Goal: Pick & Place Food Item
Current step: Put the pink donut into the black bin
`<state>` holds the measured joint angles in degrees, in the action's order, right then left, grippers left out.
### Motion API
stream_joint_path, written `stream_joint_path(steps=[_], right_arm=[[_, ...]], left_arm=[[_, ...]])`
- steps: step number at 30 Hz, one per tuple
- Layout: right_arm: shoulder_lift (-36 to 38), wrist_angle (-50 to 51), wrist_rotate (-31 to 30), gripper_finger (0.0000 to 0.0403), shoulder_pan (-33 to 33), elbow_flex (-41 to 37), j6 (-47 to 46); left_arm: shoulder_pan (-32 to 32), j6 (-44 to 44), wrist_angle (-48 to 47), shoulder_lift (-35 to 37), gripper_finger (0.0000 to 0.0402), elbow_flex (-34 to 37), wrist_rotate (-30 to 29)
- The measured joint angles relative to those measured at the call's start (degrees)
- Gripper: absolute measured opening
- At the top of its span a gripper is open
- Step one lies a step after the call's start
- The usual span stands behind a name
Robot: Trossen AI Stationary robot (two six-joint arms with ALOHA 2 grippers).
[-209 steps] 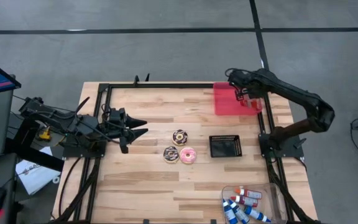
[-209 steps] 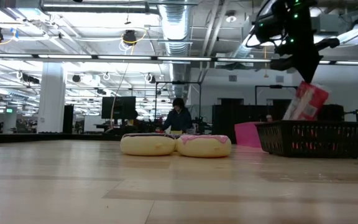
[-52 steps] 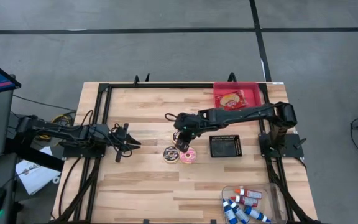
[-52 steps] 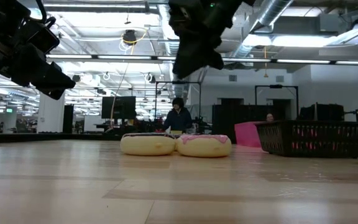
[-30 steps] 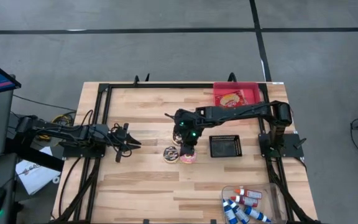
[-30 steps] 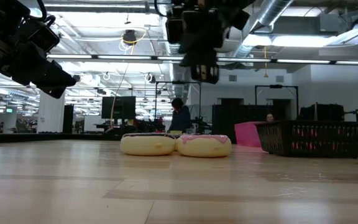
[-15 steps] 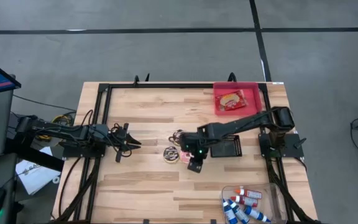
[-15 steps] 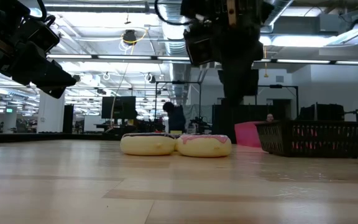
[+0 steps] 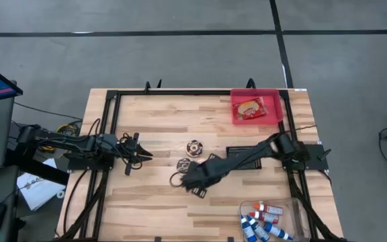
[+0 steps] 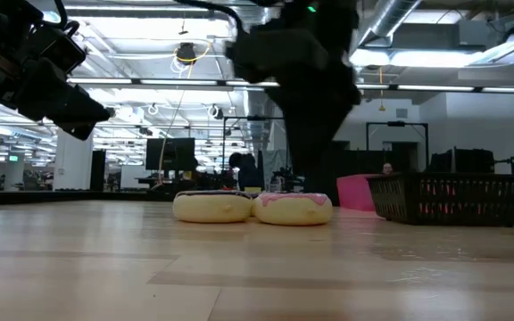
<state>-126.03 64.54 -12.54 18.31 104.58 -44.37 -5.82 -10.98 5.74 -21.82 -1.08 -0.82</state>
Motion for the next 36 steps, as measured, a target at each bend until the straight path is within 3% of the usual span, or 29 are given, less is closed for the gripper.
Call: stream_joint_path(steps=[4, 9, 12, 15, 21, 25, 32, 36], right_arm=[[-7.3, 7.8, -2.9, 0.0083, 1.9, 14.6, -0.8], [-15.8, 23.5, -12.3, 0.0083, 4.0, 30.7, -7.8], [-15.2, 25.8, -13.6, 0.0083, 4.3, 26.6, -11.6], [-15.1, 25.6, -10.5, 0.0083, 4.4, 25.1, -14.0], [-15.0, 21.2, -6.5, 0.0094, 2.9, 25.1, -11.4], [-14.9, 18.8, -3.1, 0.0132, 1.9, 26.3, -7.7], [-14.9, 21.2, -3.9, 0.0226, 2.1, 26.2, -4.1], [-14.9, 22.0, -5.4, 0.0251, 2.2, 24.1, -0.2]], left_arm=[[0.0, 0.0, 0.0, 0.0, 0.0068, 0.0, 0.0], [0.0, 0.0, 0.0, 0.0, 0.0068, 0.0, 0.0], [0.0, 0.0, -0.1, 0.0, 0.0068, 0.0, 0.0], [0.0, 0.0, 0.0, 0.0, 0.0068, 0.0, 0.0], [0.0, 0.0, 0.8, 0.0, 0.0068, 0.0, 0.0], [0.0, 0.0, 0.8, 0.0, 0.0068, 0.0, 0.0], [0.0, 0.0, 0.8, 0.0, 0.0068, 0.0, 0.0], [0.0, 0.0, 0.8, 0.0, 0.0068, 0.0, 0.0]])
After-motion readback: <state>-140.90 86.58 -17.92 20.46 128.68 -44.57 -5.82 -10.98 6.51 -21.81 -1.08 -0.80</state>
